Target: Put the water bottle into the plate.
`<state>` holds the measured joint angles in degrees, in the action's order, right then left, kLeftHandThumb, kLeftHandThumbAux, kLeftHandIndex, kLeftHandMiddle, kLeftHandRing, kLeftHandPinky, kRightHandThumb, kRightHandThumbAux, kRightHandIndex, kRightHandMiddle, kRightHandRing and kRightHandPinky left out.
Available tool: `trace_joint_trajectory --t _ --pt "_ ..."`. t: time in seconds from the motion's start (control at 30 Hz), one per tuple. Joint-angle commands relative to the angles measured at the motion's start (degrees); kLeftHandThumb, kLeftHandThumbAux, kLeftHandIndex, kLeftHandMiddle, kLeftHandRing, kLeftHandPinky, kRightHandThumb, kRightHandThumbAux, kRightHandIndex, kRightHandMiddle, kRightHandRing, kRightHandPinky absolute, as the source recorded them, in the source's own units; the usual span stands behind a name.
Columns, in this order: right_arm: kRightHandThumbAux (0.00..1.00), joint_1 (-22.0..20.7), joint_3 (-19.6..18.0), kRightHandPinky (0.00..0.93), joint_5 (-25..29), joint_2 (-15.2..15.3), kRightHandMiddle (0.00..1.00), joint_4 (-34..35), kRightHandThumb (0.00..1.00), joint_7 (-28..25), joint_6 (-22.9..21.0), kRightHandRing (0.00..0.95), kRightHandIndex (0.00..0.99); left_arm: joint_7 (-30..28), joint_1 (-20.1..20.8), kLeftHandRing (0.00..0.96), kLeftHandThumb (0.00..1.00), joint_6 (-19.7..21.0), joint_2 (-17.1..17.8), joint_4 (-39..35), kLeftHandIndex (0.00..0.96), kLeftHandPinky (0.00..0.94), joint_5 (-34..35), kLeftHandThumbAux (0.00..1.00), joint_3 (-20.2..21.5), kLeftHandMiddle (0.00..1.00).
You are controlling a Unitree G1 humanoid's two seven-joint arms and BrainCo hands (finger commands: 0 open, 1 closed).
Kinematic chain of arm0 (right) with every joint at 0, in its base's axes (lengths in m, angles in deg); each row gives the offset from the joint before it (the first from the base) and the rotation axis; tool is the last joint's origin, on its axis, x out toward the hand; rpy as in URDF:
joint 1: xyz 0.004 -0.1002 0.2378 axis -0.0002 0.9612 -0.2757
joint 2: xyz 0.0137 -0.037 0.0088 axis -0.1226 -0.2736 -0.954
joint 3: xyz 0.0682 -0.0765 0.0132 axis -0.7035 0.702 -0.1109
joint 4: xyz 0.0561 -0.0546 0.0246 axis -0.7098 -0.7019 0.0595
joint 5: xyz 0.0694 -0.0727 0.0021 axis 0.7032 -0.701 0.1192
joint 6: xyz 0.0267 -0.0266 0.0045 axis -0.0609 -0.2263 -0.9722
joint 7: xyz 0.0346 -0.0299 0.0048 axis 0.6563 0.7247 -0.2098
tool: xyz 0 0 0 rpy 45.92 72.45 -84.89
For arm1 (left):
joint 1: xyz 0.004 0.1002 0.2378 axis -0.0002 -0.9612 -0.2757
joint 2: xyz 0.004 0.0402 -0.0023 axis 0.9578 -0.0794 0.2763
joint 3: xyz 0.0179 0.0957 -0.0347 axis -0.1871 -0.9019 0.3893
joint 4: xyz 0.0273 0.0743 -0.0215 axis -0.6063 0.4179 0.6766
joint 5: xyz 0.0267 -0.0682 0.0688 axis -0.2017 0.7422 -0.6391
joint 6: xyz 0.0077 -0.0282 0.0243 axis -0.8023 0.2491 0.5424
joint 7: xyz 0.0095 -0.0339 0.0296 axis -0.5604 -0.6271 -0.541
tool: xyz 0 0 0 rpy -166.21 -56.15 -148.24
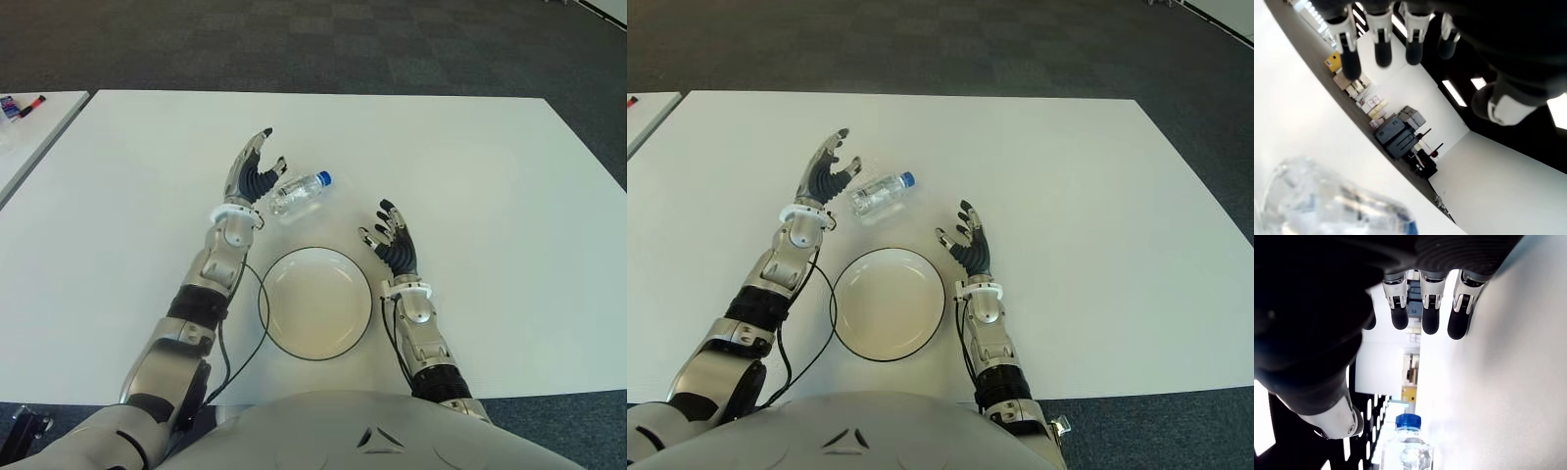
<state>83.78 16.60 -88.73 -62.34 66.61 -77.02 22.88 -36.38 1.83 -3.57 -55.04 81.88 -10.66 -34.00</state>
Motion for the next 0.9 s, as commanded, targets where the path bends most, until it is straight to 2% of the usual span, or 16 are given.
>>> trace_joint_trajectory --t 0.03,0.53,0.9 --pt "0.787 1.2 0.3 0.133 -0.5 -0.4 0.091 -2.3 0.250 0.3 -2.0 0.091 0.087 -1.2 -1.1 0.137 0.522 3.0 0.9 -2.4 0.031 0.215 -1.7 0.450 -1.1 0.121" --pt "0.802 1.5 0.5 0.134 -0.6 -0.8 0.090 -2.0 0.240 0.5 -1.7 0.092 0.090 -3.9 -1.1 0.136 0.541 8.2 3.1 -6.7 0.045 0.194 -3.3 0.453 -3.7 0.131" --pt "0.805 1.4 0.7 0.132 -1.2 -0.8 0.089 -1.9 0.220 0.8 -2.8 0.090 0.087 -6.6 -1.2 0.119 0.547 9.3 4.5 -8.2 0.027 0.185 -3.3 0.462 -4.7 0.117"
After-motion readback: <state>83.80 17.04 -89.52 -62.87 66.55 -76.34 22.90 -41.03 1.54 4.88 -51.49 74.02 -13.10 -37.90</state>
